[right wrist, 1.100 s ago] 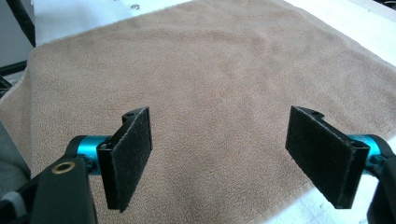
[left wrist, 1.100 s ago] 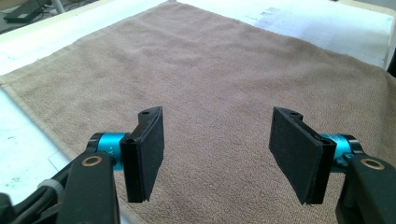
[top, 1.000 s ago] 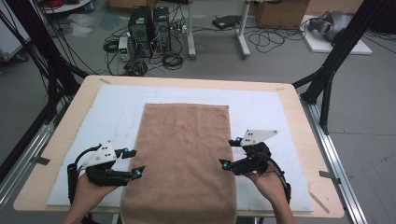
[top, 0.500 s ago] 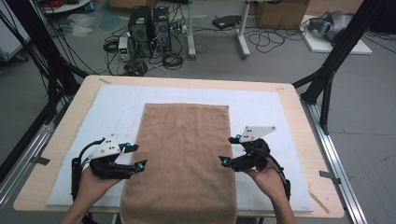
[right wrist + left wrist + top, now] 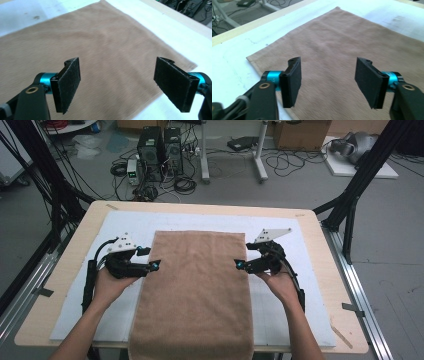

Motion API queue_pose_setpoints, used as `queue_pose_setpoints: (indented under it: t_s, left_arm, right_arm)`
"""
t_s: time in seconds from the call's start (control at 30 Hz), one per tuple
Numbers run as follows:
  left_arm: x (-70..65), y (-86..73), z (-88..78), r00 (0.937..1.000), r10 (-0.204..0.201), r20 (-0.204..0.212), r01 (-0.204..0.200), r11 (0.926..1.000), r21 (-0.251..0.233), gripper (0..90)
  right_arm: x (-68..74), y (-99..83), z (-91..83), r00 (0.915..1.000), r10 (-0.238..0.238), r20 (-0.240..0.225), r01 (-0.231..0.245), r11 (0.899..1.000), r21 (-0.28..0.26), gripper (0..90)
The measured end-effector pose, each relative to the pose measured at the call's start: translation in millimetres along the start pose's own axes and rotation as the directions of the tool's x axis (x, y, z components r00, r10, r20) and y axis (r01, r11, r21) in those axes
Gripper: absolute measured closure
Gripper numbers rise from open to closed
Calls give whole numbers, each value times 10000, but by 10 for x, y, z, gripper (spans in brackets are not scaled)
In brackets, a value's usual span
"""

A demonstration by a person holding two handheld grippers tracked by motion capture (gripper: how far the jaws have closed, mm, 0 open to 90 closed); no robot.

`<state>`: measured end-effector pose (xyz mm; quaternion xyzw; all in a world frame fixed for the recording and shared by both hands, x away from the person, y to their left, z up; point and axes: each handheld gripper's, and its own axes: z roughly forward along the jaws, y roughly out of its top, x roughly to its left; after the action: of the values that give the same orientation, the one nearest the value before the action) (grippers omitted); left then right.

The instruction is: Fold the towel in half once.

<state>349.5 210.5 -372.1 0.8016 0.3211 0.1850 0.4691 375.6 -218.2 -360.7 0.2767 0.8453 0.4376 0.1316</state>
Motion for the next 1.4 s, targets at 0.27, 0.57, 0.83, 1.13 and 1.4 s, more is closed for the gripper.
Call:
queue_pose_setpoints:
  t_s: [0.27, 0.57, 0.83, 1.13, 1.4]
  left_arm:
    - [342, -165, 338, 9960, -561, -701, 592, 9973, 427, 449]
    - [408, -294, 546, 9940, -555, -941, 661, 9913, 1137, 465]
    - [470, -389, 640, 9911, -697, -1132, 899, 9787, 1845, 526]
    - [412, -393, 688, 9924, -347, -1178, 617, 9703, 2338, 683]
    - [385, -376, 689, 9927, -110, -1201, 399, 9698, 2407, 841]
  right_arm:
    - [-299, -150, 296, 9979, 475, 443, -490, 9982, 342, 264]
    - [-388, -328, 611, 9966, 624, 543, -676, 9927, 1000, 345]
    - [-483, -426, 717, 9899, 1031, 978, -1169, 9820, 1484, 475]
    - [-485, -465, 735, 9892, 1197, 847, -1314, 9799, 1499, 697]
    - [-466, -433, 739, 9907, 1242, 557, -1318, 9774, 1652, 838]
